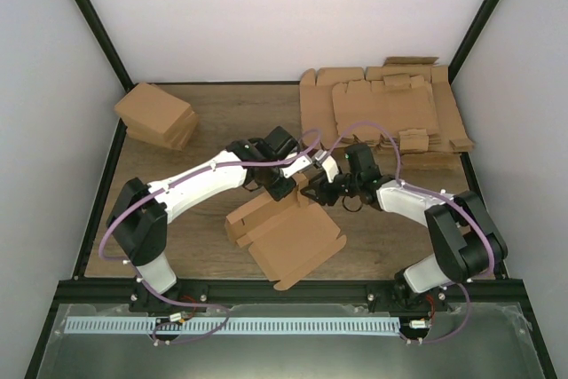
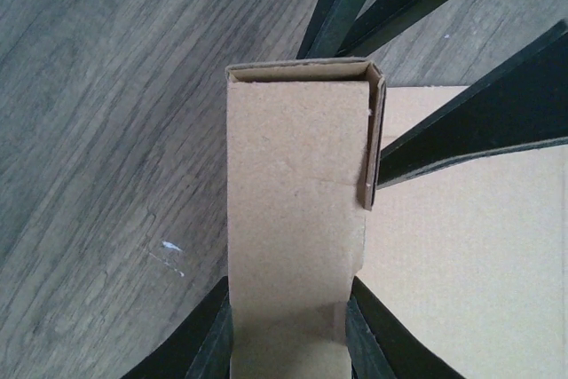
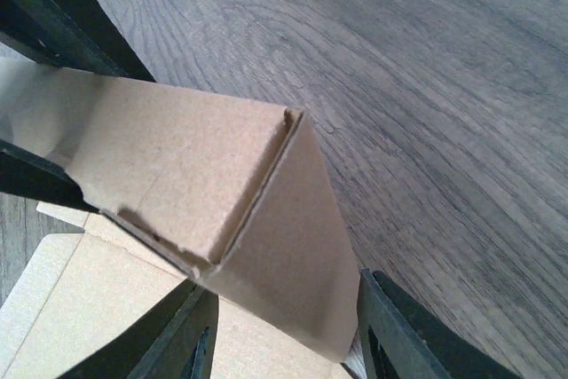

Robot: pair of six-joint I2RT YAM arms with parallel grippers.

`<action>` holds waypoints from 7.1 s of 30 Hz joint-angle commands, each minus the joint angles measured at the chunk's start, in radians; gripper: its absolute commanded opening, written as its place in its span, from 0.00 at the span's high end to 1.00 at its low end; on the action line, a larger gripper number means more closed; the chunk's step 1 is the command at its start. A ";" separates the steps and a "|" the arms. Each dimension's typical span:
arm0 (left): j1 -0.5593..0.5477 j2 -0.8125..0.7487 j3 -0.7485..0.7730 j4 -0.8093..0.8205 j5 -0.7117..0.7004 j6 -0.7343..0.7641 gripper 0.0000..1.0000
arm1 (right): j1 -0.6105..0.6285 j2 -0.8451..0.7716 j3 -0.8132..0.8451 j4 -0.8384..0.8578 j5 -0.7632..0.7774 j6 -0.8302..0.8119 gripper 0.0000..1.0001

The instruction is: Fold the paper box

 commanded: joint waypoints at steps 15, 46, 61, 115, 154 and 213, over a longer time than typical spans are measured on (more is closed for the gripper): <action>0.044 0.042 0.082 -0.104 0.340 0.018 0.74 | 0.063 0.026 0.033 0.081 0.100 -0.038 0.67; 0.079 0.059 0.115 -0.067 0.247 -0.165 0.71 | 0.217 -0.093 -0.085 0.185 0.425 0.190 0.63; 0.079 0.075 0.133 -0.099 0.241 -0.108 0.71 | 0.216 -0.132 -0.089 0.130 0.143 0.095 0.37; 0.086 -0.083 0.046 -0.045 0.207 -0.144 0.31 | 0.373 -0.101 -0.069 0.119 0.938 0.287 0.96; 0.294 -0.698 -0.482 0.247 0.138 -0.355 0.38 | 0.055 -0.124 0.021 0.039 0.499 0.474 0.99; 0.293 -0.593 -0.320 0.124 0.258 -0.299 0.96 | 0.055 -0.176 -0.038 0.099 0.459 0.445 0.57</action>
